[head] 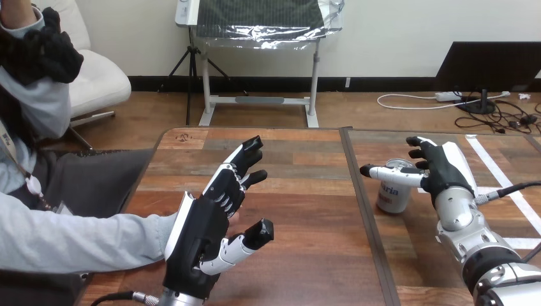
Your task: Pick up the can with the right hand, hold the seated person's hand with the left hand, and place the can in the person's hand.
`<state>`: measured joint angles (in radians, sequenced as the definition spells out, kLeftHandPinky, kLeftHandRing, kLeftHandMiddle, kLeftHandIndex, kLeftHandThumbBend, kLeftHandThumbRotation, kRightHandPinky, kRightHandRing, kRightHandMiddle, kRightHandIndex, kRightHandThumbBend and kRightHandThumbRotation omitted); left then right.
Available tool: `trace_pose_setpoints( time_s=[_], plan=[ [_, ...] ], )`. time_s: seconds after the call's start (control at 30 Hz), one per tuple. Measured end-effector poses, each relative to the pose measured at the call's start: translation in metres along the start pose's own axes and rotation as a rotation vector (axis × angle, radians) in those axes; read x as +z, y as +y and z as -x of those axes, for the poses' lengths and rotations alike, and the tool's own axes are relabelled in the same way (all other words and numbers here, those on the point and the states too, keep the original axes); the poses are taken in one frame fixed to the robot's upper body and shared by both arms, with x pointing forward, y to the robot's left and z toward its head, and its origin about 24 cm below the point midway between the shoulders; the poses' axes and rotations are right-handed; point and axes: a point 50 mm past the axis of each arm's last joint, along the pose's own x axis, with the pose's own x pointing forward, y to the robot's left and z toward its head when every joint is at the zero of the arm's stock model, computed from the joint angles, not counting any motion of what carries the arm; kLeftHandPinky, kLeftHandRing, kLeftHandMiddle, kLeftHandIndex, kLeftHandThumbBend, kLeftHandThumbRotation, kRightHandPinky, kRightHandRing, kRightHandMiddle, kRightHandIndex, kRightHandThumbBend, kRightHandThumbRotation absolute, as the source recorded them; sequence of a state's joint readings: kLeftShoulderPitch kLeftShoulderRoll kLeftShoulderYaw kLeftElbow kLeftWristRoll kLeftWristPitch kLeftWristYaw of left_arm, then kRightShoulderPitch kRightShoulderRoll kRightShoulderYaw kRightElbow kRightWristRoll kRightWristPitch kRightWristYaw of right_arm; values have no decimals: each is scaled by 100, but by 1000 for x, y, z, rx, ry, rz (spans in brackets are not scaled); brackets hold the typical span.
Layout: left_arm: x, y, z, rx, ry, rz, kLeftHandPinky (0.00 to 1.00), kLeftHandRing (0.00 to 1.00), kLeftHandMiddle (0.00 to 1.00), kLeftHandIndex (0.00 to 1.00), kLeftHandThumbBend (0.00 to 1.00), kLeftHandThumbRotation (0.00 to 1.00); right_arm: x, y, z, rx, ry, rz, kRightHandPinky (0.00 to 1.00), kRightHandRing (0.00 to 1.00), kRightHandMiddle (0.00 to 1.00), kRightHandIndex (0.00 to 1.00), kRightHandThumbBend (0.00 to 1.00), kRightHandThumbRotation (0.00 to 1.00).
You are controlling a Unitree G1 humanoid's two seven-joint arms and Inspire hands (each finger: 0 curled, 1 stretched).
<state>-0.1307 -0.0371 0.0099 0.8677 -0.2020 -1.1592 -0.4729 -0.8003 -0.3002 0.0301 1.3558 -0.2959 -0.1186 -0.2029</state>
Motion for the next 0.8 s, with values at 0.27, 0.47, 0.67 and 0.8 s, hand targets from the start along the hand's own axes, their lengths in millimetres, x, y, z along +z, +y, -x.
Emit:
trace_pose_setpoints(
  time_s=[0.27, 0.47, 0.67, 0.8],
  plan=[
    [0, 0, 1, 1, 3, 0, 85, 93, 94, 89, 100, 62, 2, 1, 0, 3, -4, 0, 82, 86, 87, 90, 100, 33],
    [0, 0, 1, -5, 3, 3, 85, 94, 94, 89, 100, 61, 2, 3, 0, 8, -6, -2, 83, 87, 87, 90, 100, 31],
    [0, 0, 2, -9, 3, 3, 85, 94, 94, 89, 100, 61, 4, 6, 1, 16, -8, -5, 84, 86, 86, 89, 100, 29],
    [0, 0, 2, -9, 4, 2, 85, 93, 94, 89, 100, 62, 4, 9, 1, 23, -10, -1, 82, 85, 86, 89, 100, 28]
  ],
)
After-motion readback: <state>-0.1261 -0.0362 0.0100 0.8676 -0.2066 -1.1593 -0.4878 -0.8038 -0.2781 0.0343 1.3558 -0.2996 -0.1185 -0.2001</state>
